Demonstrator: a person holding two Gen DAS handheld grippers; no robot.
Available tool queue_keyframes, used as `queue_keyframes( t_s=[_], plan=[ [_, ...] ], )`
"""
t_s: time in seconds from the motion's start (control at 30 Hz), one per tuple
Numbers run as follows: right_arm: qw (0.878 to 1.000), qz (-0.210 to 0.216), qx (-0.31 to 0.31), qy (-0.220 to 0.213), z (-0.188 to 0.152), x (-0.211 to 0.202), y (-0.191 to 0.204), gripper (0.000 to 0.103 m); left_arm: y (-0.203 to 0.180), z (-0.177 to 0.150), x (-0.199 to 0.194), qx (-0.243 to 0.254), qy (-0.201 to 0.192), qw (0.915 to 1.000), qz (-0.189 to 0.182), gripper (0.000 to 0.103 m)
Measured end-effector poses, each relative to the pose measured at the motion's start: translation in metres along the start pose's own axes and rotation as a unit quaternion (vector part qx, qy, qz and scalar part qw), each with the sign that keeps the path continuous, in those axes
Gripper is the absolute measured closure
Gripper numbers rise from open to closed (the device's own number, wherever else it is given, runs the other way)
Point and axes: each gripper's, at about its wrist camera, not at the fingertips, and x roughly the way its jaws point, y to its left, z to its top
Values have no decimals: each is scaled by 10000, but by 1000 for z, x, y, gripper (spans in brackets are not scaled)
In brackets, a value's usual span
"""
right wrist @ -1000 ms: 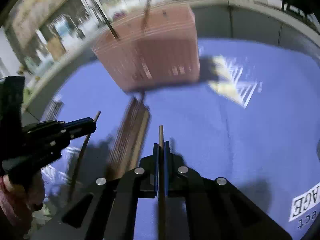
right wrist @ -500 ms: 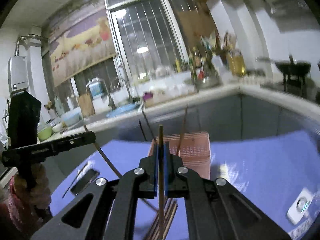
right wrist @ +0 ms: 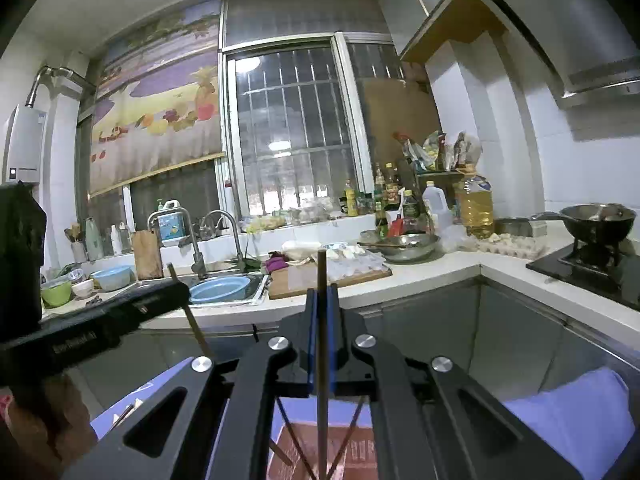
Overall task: Organize utensils
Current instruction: 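Carry both chopsticks over the pink caddy and release them inside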
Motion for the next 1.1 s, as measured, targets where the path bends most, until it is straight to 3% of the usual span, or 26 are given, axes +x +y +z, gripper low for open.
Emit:
queue_keyframes(
  t_s=[0.33,0.47,0.57,0.7,0.8,0.93,1.03,1.1],
  plan=[
    [9940,206,319,1030,-59,46,-16,98,5,-42,58,4,912,9957,-127,99],
    [9870,304,597,1459,-71,53,-19,90,-2,-61,75,102,1325,9911,-68,97],
    [9874,339,806,1318,-65,40,-18,71,-2,-67,73,105,1413,9899,-2,91],
    [9909,444,779,1008,-46,2,-7,69,1,-62,42,-101,1172,9930,-55,89],
    [9914,467,830,895,-50,-36,-1,69,2,-68,9,-124,967,9952,-111,89],
    [9846,313,911,1460,-101,-68,4,72,9,-116,-24,-218,1219,9922,-157,88],
    [9662,65,1010,2372,-171,-82,7,81,9,-165,-26,-260,1798,9833,-130,88],
    [9477,-20,1178,2967,-215,-87,10,84,8,-203,-23,-344,2294,9725,-219,89]
  ],
)
